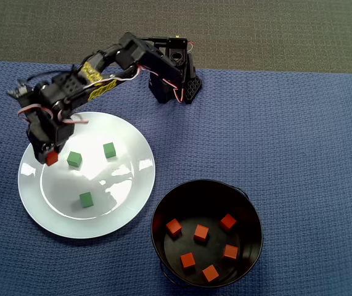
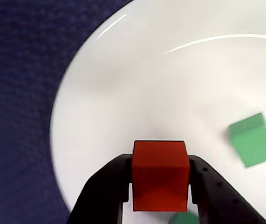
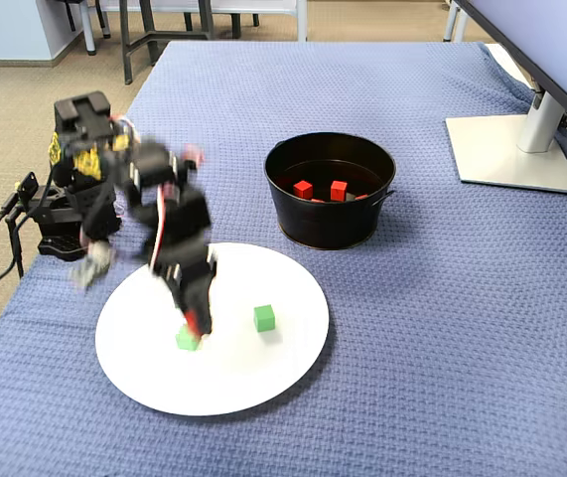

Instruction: Pick up the red cubes from the white plate and place them in the black recipient

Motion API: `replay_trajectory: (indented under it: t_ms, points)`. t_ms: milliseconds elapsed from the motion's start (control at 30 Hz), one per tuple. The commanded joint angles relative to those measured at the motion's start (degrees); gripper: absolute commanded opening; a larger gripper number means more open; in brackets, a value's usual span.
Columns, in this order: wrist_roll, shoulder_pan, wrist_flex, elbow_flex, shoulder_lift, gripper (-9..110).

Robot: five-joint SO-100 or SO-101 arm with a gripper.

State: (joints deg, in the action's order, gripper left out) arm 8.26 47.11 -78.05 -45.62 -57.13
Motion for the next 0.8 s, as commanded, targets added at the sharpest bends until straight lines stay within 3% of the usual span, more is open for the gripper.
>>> replay_trajectory:
  t_ms: [0,233,700,733,767]
  points:
    - [-2.3,-7.0,-0.7,6.3,-9.8,0]
    - [-6.0,-23.6,15.1,-4.2,-19.9,0]
    - [-8.7,-55.9,21.3,-5.5,-14.6,0]
    - [-7.8,-57.3,20.8,-4.7,-13.2,4]
    - [-6.0,-58.7,19.2,-3.2,-11.8,19]
